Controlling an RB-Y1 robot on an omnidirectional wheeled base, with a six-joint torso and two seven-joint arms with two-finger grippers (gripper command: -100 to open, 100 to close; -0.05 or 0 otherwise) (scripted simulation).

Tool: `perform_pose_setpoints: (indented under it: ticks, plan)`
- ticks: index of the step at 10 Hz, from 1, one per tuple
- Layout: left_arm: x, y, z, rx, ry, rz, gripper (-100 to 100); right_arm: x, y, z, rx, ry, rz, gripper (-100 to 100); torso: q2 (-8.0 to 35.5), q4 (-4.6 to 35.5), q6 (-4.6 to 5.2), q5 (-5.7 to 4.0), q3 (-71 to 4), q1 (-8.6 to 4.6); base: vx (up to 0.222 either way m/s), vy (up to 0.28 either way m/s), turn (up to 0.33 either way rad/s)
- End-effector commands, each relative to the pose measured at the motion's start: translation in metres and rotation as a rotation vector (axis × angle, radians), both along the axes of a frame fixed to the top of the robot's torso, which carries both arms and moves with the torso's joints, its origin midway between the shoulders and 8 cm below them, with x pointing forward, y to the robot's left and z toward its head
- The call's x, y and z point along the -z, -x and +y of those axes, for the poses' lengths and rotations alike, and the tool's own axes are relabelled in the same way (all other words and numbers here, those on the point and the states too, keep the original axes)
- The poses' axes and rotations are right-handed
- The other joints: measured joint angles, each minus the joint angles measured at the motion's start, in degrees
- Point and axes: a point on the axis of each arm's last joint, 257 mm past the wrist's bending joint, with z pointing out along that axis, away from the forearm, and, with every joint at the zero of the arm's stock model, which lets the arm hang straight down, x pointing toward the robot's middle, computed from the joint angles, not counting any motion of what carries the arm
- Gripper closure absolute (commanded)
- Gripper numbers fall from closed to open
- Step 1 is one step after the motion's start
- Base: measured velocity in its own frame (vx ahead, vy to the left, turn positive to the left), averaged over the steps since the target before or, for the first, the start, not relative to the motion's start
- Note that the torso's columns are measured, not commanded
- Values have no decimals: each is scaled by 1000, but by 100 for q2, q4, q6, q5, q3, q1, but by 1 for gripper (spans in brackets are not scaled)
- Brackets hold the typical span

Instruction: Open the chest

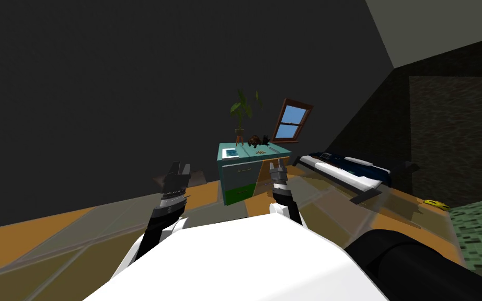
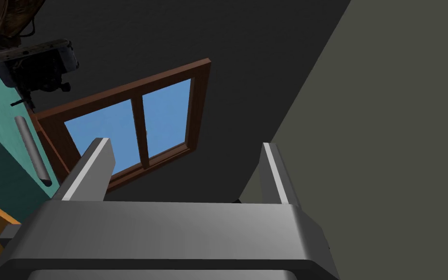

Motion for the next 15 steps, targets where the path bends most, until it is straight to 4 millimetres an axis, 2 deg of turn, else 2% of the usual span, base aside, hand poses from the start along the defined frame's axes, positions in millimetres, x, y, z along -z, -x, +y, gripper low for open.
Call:
perform_pose_setpoints:
  ticks: [1, 2, 3, 5, 8, 15]
  plan:
    - [0, 0, 0, 0, 0, 0, 0, 0, 0, 0, 0, 0, 0, 0, 423, 423, 0, 0, -846, 0, 0, 0, 0]
    - [0, 0, 0, 0, 0, 0, 0, 0, 0, 0, 0, 0, 0, 0, 846, 846, 0, 0, -1692, 0, 0, 0, 0]
    - [0, 0, 0, 0, 0, 0, 0, -1, -1, 6, -12, 64, 8, -100, 1269, 1269, 0, 0, -2538, 0, 9, 11, -5]
    - [0, 0, 0, 0, 0, 1, 0, -3, -4, 15, -14, 172, 17, -100, 1514, 1513, 0, 2, -3045, 6, 11, 30, -12]
    - [0, 0, 0, 0, 0, 1, 0, -4, -8, 30, 9, 371, 22, -100, 1535, 1536, 0, 2, -3076, 6, 19, 54, -22]
    - [0, 0, 0, 0, 0, 1, 0, -2, -14, 45, 91, 621, 16, -100, 1535, 1537, 0, 1, -3076, 3, 19, 36, -16]
